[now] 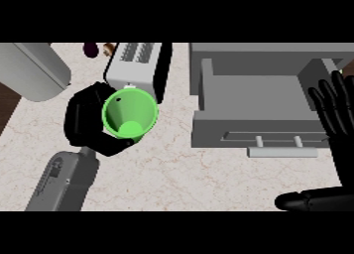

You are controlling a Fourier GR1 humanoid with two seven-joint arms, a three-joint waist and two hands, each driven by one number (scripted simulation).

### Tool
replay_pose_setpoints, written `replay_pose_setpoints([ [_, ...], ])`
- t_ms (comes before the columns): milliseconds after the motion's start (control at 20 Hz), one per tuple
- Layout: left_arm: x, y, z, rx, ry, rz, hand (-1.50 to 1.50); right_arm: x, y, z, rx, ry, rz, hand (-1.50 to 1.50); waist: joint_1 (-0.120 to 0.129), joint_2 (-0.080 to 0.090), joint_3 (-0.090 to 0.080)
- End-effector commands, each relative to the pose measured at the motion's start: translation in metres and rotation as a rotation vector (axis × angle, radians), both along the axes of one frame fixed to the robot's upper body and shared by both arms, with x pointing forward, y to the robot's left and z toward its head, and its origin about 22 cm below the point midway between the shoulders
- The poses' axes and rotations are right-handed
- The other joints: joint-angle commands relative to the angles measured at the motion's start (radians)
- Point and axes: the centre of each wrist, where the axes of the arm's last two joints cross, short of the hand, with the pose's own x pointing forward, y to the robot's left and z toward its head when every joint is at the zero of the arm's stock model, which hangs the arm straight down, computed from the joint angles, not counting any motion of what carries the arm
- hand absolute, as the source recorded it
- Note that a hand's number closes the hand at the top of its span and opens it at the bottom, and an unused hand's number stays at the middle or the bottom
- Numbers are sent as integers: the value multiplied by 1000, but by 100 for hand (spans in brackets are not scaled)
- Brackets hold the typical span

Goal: Pick up the cup, place it into the drawer and close the drawer

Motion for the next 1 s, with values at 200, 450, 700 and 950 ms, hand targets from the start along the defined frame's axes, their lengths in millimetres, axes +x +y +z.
replay_pose_setpoints([
  [200, 3, -37, 79, 25, -24, -23, 150, -7, 3, -3, -13, -6, 4, -150, -5, 2, 0],
  [450, 38, -78, 111, 74, -36, -19, 150, -5, 7, -4, -1, -6, 10, -150, -13, 4, 0],
  [700, 56, -81, 142, 125, -48, 12, 150, 26, 4, -6, -12, 1, -3, -150, -7, 6, 0],
  [950, 73, -121, 144, 162, -25, -26, 150, -6, 2, -3, -9, -10, 10, -150, -22, 6, 0],
])
